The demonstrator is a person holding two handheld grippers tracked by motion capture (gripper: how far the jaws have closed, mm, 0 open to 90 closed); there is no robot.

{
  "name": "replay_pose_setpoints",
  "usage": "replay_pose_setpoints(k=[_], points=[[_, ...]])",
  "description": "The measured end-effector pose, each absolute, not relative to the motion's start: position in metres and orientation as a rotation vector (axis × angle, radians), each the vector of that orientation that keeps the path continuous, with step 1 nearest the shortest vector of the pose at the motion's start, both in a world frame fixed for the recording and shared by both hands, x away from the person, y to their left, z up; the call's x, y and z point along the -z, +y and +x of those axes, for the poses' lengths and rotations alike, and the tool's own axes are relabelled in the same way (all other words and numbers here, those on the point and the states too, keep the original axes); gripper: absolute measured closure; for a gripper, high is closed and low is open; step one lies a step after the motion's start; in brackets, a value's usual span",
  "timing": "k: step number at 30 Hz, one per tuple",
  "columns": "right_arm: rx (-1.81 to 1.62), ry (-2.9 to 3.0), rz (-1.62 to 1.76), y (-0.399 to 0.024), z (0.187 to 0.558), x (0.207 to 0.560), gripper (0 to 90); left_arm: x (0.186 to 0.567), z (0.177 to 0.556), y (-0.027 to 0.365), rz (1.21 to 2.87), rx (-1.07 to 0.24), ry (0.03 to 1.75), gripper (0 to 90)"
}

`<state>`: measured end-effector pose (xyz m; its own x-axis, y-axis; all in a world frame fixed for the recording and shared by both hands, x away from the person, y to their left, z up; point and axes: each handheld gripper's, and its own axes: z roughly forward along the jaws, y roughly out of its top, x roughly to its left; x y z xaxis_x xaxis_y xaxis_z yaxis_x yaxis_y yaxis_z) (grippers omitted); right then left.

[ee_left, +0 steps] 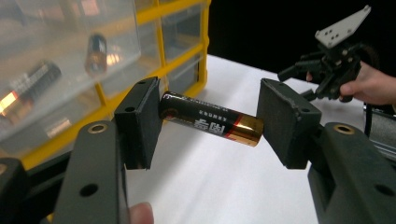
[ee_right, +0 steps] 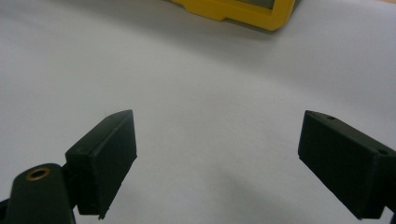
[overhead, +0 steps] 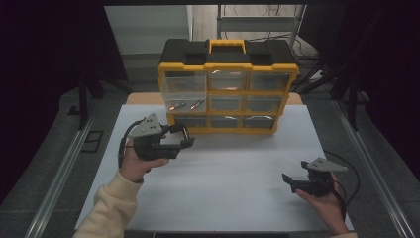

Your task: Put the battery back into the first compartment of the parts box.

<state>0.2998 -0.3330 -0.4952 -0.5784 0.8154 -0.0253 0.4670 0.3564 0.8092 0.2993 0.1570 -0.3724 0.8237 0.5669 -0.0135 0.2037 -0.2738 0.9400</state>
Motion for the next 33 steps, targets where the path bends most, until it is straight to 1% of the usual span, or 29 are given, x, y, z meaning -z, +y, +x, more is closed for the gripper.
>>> replay_pose_setpoints(k=[14,33], points=[[-1.099,2.201,1.116,-0.333,0.3,0.495,12.0,0.338,0.302,0.154,1.802,-0.411,0.571,41.7],[-1.093,2.196,1.123,-0.334,0.3,0.495,12.0,0.317,0.309,0.151,1.769,-0.437,0.589,41.7]])
